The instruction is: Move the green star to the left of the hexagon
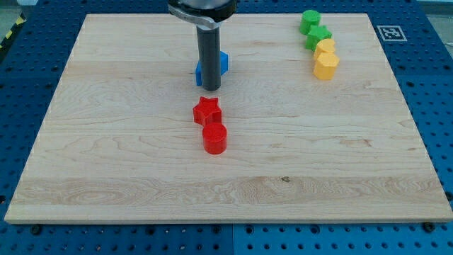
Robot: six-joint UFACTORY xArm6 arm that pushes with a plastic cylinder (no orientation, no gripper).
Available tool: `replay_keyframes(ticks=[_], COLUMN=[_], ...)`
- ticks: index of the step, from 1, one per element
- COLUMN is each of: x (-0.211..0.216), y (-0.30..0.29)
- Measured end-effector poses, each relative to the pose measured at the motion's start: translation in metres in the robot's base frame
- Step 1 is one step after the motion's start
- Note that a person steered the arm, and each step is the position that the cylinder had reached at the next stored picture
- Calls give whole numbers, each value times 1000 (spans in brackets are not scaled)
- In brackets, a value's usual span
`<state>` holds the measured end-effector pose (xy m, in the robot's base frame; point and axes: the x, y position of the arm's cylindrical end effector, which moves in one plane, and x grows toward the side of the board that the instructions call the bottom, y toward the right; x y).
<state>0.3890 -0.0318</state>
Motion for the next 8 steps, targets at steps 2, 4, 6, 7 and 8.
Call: replay_keyframes(ticks=[2, 4, 6, 7, 8], x=[51, 26, -78, -113, -127], y=[109, 275, 288, 248, 206])
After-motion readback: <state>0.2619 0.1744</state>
